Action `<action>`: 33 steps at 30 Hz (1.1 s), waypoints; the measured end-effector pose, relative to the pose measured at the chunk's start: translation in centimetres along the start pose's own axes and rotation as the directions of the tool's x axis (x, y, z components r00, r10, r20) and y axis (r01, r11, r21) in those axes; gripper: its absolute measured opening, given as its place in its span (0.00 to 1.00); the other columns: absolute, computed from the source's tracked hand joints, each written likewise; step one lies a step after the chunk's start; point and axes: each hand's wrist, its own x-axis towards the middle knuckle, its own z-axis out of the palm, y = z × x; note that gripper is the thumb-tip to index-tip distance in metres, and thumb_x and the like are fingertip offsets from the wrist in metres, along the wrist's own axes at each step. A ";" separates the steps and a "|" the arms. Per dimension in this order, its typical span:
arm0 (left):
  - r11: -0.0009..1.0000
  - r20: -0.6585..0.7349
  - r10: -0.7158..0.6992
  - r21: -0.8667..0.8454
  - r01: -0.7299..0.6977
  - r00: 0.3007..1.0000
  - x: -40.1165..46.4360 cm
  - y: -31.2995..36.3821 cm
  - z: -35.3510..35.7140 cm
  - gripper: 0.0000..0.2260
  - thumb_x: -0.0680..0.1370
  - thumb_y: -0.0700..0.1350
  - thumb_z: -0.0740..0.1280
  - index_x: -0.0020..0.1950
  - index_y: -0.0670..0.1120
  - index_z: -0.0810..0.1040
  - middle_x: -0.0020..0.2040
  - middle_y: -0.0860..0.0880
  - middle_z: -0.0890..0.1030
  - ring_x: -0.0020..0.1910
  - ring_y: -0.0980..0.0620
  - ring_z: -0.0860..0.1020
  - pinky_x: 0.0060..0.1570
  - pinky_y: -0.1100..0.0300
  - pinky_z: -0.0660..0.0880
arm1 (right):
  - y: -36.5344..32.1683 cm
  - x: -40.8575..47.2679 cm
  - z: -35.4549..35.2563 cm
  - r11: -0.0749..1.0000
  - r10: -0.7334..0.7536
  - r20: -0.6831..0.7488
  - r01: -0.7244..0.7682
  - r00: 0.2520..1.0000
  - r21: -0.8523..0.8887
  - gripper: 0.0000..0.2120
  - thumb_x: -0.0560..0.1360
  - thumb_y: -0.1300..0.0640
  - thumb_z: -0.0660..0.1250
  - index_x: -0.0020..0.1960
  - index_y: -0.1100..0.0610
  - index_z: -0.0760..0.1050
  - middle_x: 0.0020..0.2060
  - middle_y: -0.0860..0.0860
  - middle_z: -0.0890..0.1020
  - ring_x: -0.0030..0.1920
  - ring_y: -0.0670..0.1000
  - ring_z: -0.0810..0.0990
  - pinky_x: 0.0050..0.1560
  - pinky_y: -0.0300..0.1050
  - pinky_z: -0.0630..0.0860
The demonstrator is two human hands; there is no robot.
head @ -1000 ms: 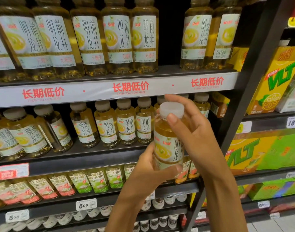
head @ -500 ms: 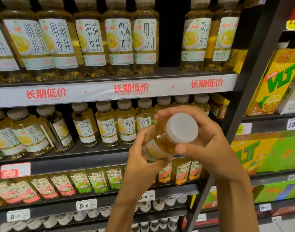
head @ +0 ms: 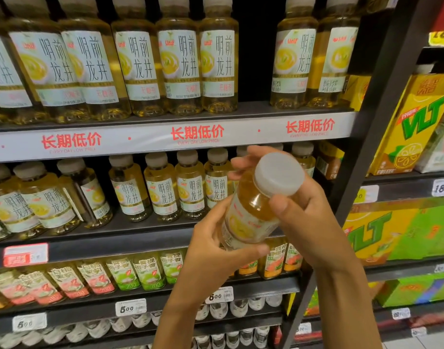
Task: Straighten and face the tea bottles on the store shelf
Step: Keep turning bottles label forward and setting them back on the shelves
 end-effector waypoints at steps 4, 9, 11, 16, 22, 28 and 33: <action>0.999 0.039 -0.046 0.002 0.045 0.998 -0.2 0.4 -0.1 0.23 0.68 0.48 0.75 0.62 0.53 0.76 0.57 0.52 0.82 0.58 0.54 0.80 0.53 0.65 0.76 | 0.2 0.4 0.0 0.996 0.064 -0.168 -0.053 0.984 0.065 0.25 0.71 0.40 0.69 0.62 0.52 0.75 0.56 0.51 0.83 0.59 0.54 0.80 0.57 0.48 0.77; 0.983 0.069 -0.178 -0.022 0.180 0.982 -0.6 0.5 0.0 0.22 0.69 0.61 0.69 0.61 0.61 0.74 0.58 0.61 0.81 0.58 0.62 0.78 0.49 0.71 0.75 | 0.2 1.3 -0.1 0.965 0.202 -0.228 -0.154 0.952 0.212 0.28 0.68 0.43 0.66 0.63 0.58 0.74 0.54 0.55 0.83 0.56 0.55 0.82 0.56 0.50 0.79; 0.949 0.098 -0.297 -0.077 0.305 0.950 -1.1 0.6 0.0 0.18 0.63 0.72 0.67 0.52 0.74 0.75 0.54 0.69 0.80 0.55 0.69 0.78 0.46 0.74 0.75 | 0.1 1.5 0.0 0.950 0.223 -0.212 -0.163 0.951 0.266 0.28 0.68 0.43 0.66 0.63 0.58 0.74 0.53 0.56 0.83 0.53 0.55 0.83 0.52 0.46 0.80; 0.892 0.079 -0.383 -0.228 0.391 0.920 -1.1 -0.4 -0.4 0.44 0.59 0.74 0.70 0.69 0.50 0.71 0.61 0.45 0.80 0.63 0.44 0.77 0.64 0.42 0.71 | 0.4 2.1 -0.2 0.938 0.241 -0.223 -0.168 0.945 0.303 0.22 0.73 0.45 0.62 0.61 0.57 0.74 0.52 0.58 0.84 0.53 0.56 0.83 0.52 0.49 0.81; 0.992 -0.101 -0.126 -0.031 0.124 0.987 0.2 0.4 0.9 0.14 0.73 0.63 0.65 0.57 0.63 0.78 0.54 0.61 0.82 0.55 0.63 0.79 0.48 0.73 0.74 | 0.4 3.1 0.1 0.974 0.220 -0.259 -0.200 0.940 0.102 0.24 0.73 0.42 0.64 0.63 0.55 0.75 0.54 0.53 0.84 0.55 0.52 0.83 0.53 0.49 0.81; 0.989 -0.081 -0.147 -0.041 0.144 0.986 0.2 0.4 0.0 0.19 0.72 0.69 0.60 0.59 0.65 0.75 0.56 0.58 0.82 0.57 0.59 0.79 0.53 0.63 0.76 | 0.1 4.8 -0.5 0.958 0.250 -0.233 -0.204 0.940 0.203 0.19 0.71 0.45 0.66 0.56 0.56 0.77 0.44 0.55 0.85 0.45 0.53 0.85 0.44 0.47 0.82; 0.911 0.037 -0.314 -0.269 0.312 0.949 0.4 -0.4 0.1 0.34 0.69 0.71 0.65 0.65 0.49 0.76 0.57 0.41 0.82 0.56 0.43 0.81 0.60 0.47 0.74 | 0.3 5.9 -0.9 0.913 0.283 -0.088 -0.240 0.955 0.331 0.22 0.72 0.43 0.64 0.58 0.56 0.77 0.44 0.55 0.85 0.45 0.53 0.85 0.44 0.48 0.81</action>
